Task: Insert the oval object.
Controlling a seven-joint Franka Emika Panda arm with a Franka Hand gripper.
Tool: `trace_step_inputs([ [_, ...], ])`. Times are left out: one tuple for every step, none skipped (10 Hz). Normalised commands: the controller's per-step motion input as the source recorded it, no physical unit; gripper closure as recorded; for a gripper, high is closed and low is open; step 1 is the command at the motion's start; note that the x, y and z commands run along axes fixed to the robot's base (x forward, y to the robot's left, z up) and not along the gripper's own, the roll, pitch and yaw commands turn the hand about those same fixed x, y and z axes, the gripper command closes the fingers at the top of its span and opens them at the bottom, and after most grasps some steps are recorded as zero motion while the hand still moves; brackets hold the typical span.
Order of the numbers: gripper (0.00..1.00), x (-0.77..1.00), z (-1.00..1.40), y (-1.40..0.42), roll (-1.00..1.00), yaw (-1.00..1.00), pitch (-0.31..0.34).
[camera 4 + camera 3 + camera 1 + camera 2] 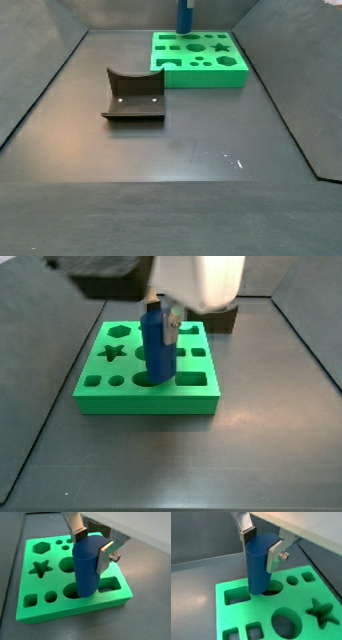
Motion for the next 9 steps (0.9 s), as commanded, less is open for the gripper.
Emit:
trace_step_inputs([
  [1.00,-0.13,-0.08,-0.17,0.16,-0.85,0.051],
  [1.00,-0.17,-0.10,-0.19,0.18,-0.79,0.037],
  [1.00,-0.17,-0.17,-0.12,0.16,-0.84,0.020],
  [1.00,-0.05,-0.18,-0.02,0.15,-0.98,0.004],
  [1.00,-0.04,-0.18,0.00,0.07,-1.00,0.017],
  [1.00,-0.01,-0.14,0.06,0.03,-0.93,0.061],
  [1.00,0.00,-0.09,0.13,0.06,-0.84,0.080],
  [1.00,0.00,-0.07,0.11,0.04,-0.88,0.063],
  [1.00,-0.11,-0.05,0.14,0.00,-0.85,0.057],
])
